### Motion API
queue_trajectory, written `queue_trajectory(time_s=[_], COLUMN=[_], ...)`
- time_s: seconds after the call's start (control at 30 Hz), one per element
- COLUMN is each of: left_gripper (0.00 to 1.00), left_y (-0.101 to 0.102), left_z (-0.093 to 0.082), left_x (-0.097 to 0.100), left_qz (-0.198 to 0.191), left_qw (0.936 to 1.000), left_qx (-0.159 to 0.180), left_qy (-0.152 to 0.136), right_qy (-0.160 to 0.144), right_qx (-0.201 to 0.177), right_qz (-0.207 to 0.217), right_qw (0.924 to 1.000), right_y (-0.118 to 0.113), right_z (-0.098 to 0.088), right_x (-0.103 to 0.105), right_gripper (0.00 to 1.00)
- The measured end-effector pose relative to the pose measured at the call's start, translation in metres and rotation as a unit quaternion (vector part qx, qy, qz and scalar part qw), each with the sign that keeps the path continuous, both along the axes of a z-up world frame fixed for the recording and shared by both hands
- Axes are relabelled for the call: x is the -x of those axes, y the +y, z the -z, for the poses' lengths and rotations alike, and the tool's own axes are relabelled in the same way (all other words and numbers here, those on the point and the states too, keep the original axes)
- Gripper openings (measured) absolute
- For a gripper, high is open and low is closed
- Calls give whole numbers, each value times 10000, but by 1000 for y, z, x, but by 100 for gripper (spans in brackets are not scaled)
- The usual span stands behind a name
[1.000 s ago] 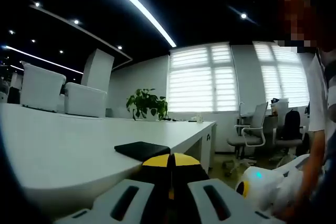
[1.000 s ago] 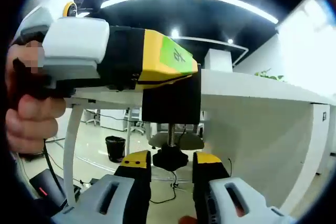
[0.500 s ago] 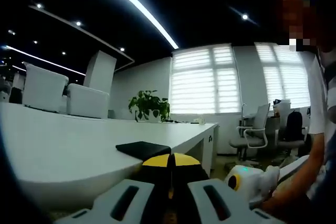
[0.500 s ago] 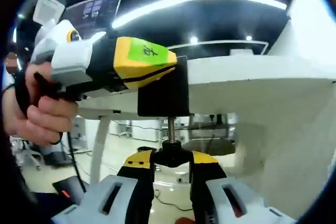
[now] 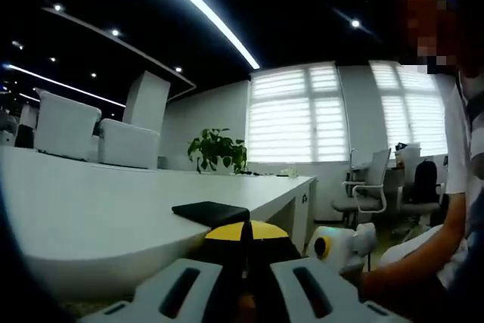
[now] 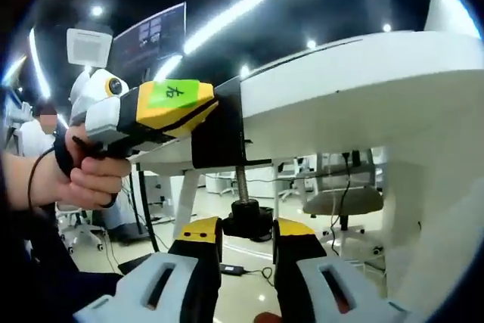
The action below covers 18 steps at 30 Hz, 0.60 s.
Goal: Clamp the fixed fixture on the desktop, loosen the retaining clip, secure it to the edge of the desk, and tighten the retaining clip.
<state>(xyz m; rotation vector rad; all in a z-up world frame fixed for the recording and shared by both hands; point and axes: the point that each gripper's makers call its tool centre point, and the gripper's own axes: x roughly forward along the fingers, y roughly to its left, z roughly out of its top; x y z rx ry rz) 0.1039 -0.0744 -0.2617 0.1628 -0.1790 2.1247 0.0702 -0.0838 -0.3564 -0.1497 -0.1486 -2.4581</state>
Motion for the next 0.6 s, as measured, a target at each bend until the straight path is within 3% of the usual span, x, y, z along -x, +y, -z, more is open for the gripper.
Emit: queue_trajectory(time_s=[0.13, 0.23, 0.33, 0.43, 0.53, 0.6], left_gripper=[2, 2, 2, 2, 2, 2], left_y=[0, 0, 0, -1, -1, -1], left_z=[0, 0, 0, 0, 0, 0], left_x=[0, 0, 0, 0, 0, 0], left_qz=[7, 9, -5, -27, -34, -26], left_qw=[10000, 10000, 10000, 10000, 9999, 9999], left_qx=[10, -4, -55, -82, -104, -121], left_qy=[18, 22, 24, 34, 30, 30], right_qy=[-118, -136, -171, -102, -4, -14], right_qx=[-51, -24, 39, -70, -323, -235], right_qz=[346, 835, 1683, 2218, 2228, 2236], right_qw=[9993, 9964, 9856, 9750, 9743, 9744], right_y=[11, 25, 44, 53, 42, 35], right_z=[8, 11, 13, 11, 7, 3], right_x=[-3, -20, -32, -31, -24, -16], right_gripper=[40, 41, 43, 42, 44, 44])
